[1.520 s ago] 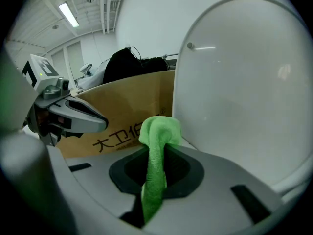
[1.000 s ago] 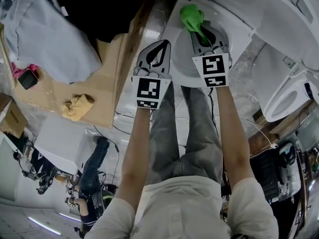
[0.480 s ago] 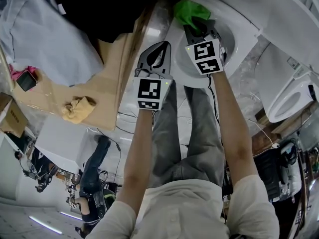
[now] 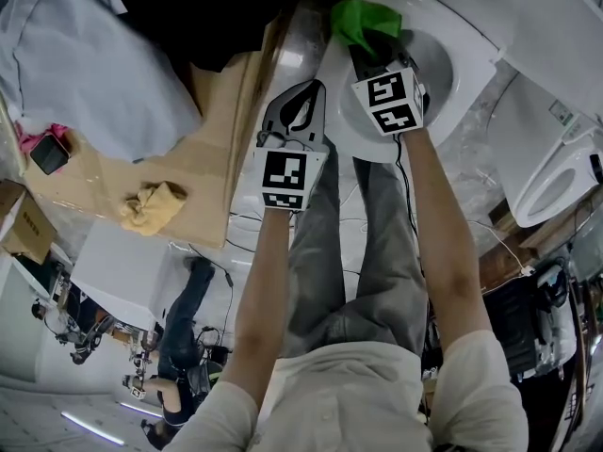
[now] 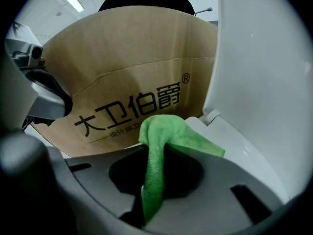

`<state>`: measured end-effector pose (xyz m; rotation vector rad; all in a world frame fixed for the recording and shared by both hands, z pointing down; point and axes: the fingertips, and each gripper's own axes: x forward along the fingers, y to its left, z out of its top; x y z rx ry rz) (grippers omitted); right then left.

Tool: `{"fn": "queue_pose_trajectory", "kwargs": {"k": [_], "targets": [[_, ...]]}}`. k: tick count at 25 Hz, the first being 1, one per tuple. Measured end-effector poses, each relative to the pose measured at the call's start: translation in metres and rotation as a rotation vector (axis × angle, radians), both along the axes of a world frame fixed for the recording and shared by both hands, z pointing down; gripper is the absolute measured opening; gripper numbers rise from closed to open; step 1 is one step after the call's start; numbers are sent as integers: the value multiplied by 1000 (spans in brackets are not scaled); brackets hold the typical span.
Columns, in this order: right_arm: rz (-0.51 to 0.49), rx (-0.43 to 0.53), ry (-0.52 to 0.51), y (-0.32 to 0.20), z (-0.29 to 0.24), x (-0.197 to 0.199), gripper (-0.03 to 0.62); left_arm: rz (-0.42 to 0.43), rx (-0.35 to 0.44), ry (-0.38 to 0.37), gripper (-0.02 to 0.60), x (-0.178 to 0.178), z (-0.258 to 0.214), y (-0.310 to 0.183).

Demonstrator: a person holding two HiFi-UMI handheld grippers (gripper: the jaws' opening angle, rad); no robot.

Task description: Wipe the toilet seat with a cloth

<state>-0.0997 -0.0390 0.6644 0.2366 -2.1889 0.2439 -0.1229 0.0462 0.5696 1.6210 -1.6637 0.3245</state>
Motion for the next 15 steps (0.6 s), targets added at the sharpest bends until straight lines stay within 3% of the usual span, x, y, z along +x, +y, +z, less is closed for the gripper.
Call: {"fn": "queue_pose_trajectory", "kwargs": {"k": [15], "targets": [[-17, -20, 3, 36, 2, 6, 44, 23, 1, 1, 12, 8, -1, 28]]}}
